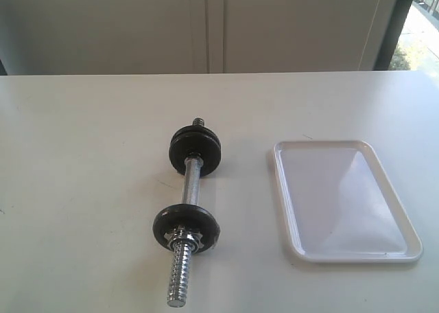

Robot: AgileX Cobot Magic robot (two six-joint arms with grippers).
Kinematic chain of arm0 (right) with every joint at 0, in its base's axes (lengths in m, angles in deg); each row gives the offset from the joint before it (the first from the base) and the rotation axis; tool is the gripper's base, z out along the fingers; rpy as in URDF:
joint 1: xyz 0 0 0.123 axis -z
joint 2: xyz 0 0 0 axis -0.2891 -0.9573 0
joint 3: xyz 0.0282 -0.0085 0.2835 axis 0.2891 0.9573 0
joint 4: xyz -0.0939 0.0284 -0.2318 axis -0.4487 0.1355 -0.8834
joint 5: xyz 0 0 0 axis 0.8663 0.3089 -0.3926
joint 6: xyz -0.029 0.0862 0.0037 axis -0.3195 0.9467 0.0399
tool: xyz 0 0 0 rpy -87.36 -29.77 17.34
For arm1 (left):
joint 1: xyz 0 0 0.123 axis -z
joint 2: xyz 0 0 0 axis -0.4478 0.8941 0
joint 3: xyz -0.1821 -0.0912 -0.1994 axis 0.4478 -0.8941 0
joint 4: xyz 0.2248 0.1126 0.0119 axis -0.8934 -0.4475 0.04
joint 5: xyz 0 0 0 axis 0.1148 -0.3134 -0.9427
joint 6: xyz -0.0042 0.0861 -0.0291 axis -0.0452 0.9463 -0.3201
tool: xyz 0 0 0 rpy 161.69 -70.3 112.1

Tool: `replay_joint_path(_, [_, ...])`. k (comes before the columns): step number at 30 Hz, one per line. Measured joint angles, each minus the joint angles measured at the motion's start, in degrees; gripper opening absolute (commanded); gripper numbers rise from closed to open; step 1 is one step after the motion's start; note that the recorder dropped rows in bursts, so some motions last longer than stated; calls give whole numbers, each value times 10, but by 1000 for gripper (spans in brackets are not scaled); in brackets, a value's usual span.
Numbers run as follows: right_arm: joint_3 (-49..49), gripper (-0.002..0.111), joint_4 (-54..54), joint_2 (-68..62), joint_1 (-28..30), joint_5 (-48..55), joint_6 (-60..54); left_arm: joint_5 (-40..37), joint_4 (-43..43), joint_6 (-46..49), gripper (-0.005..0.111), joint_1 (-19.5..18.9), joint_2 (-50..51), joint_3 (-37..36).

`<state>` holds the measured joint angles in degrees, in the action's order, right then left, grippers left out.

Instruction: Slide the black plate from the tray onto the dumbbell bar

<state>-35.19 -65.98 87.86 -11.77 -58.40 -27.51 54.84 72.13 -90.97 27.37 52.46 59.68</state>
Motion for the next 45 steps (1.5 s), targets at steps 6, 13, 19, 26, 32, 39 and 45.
replay_joint_path(6, [0,0,1,0,0,0,49,0,0,0,0,0,0,0])
replay_joint_path(13, [0,0,1,0,0,0,54,0,0,0,0,0,0,0])
replay_joint_path(19, [0,0,2,0,0,0,21,0,0,0,0,0,0,0])
replay_joint_path(26, [0,0,2,0,0,0,15,0,0,0,0,0,0,0])
replay_joint_path(32, [0,0,37,0,0,1,15,0,0,0,0,0,0,0])
replay_joint_path(39, [0,0,127,0,0,4,14,0,0,0,0,0,0,0])
replay_joint_path(45, [0,0,118,0,-9,5,14,0,0,0,0,0,0,0])
